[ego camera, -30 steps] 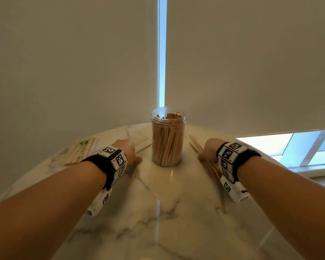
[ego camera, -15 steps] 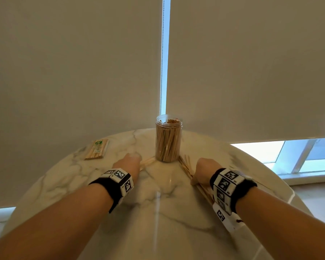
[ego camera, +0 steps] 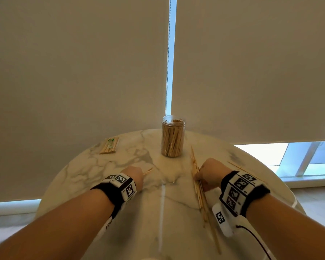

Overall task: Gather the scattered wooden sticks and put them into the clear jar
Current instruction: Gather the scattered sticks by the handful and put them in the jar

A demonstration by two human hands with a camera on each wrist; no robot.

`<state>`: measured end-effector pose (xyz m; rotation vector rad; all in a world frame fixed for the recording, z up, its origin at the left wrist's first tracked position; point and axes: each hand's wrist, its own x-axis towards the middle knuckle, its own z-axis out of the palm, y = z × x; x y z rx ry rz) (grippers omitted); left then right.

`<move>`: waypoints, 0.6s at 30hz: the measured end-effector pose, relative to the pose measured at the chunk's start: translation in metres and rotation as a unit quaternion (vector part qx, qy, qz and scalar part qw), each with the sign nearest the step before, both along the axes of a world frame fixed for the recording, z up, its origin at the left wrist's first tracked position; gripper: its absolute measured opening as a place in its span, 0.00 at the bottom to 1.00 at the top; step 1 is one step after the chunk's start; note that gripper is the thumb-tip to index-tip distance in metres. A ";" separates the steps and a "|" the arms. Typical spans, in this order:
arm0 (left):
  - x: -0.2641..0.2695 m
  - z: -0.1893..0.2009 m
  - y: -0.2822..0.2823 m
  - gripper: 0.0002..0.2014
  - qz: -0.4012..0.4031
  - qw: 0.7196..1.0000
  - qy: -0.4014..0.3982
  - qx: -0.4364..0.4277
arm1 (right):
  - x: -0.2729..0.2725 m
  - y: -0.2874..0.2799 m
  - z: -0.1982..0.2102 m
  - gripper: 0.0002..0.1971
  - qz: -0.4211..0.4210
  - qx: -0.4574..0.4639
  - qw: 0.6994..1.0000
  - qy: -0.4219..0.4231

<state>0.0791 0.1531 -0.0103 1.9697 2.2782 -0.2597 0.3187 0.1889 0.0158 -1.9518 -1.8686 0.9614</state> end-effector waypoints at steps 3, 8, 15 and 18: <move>-0.002 -0.001 -0.004 0.14 0.018 1.000 -0.005 -0.006 | -0.004 -0.006 0.002 0.08 -0.038 -0.008 0.994 0.106; 0.000 0.005 -0.006 0.15 0.042 0.985 -0.149 0.081 | -0.010 -0.017 0.003 0.07 -0.037 0.025 0.971 0.235; 0.032 0.019 -0.003 0.11 0.136 0.811 -0.555 0.123 | -0.032 -0.032 0.001 0.05 -0.009 0.064 0.938 0.341; 0.042 0.020 -0.001 0.20 0.092 0.837 -0.516 0.158 | -0.041 -0.032 -0.001 0.03 0.010 0.080 0.936 0.344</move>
